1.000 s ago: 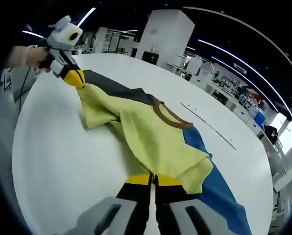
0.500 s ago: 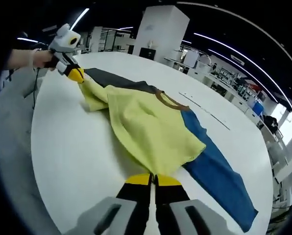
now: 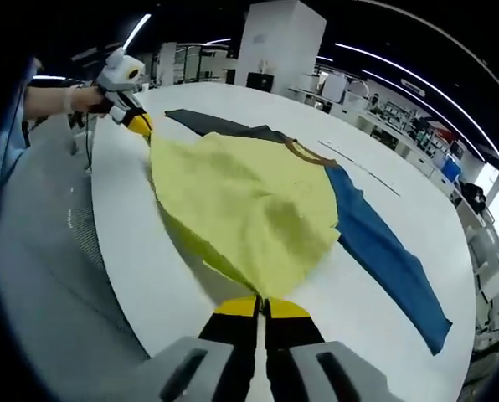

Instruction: Fold the garment on the visible template until the final outline fits inside the template.

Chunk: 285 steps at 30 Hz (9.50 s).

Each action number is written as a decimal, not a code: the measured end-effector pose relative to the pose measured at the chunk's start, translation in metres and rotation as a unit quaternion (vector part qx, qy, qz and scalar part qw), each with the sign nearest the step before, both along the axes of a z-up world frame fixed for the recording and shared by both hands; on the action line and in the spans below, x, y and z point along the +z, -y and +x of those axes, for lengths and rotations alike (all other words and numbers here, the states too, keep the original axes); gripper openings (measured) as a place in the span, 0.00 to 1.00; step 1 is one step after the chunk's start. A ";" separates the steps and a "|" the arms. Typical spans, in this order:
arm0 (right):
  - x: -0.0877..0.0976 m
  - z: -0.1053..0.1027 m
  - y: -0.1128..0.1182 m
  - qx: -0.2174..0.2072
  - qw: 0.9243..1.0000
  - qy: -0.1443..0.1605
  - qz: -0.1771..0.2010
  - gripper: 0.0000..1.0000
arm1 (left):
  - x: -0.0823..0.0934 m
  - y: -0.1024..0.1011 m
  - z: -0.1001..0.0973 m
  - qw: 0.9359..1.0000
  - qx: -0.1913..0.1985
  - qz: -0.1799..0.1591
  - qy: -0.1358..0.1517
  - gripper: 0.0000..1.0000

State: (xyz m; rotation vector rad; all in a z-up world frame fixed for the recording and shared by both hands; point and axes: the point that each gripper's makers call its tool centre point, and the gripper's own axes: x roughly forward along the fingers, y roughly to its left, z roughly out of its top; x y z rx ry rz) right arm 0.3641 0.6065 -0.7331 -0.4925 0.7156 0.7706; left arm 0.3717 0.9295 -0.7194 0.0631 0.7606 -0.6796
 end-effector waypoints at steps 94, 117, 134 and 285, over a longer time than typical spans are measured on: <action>-0.007 -0.058 0.021 0.004 0.988 -0.121 0.091 0.36 | -0.011 -0.007 -0.082 0.998 -0.011 -0.056 -0.039 0.25; 0.039 0.007 0.040 -0.126 0.965 -0.054 0.225 0.95 | 0.039 0.000 -0.048 0.986 0.026 -0.164 0.030 0.99; 0.061 0.093 0.150 -0.294 0.918 0.025 0.264 0.84 | 0.039 -0.002 -0.043 0.986 0.032 -0.163 0.018 0.98; 0.034 0.165 -0.273 0.054 0.937 -0.102 0.328 0.00 | 0.006 -0.044 -0.053 0.985 0.107 -0.136 0.023 0.87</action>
